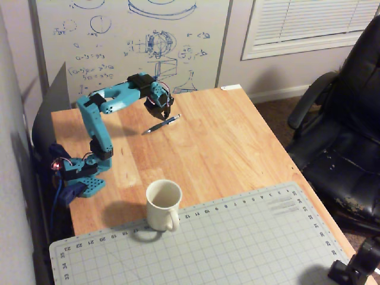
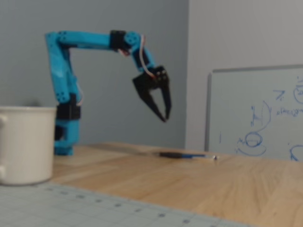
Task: Touch the pen.
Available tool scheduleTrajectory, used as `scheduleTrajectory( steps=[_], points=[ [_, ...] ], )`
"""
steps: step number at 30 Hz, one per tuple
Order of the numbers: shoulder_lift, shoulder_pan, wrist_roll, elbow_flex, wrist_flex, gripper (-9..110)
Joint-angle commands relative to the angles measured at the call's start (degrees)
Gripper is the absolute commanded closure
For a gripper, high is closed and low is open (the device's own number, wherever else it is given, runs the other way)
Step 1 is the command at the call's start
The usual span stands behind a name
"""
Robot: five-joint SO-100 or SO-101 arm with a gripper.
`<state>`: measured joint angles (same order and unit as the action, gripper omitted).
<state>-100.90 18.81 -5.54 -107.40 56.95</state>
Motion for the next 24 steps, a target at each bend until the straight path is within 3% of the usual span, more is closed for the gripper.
scheduleTrajectory(
  steps=[1, 24],
  points=[
    [1.76, 2.29, -0.26, 6.68, -1.05, 101],
    [17.93, 11.34, 0.35, 11.51, -0.97, 101]
  ],
)
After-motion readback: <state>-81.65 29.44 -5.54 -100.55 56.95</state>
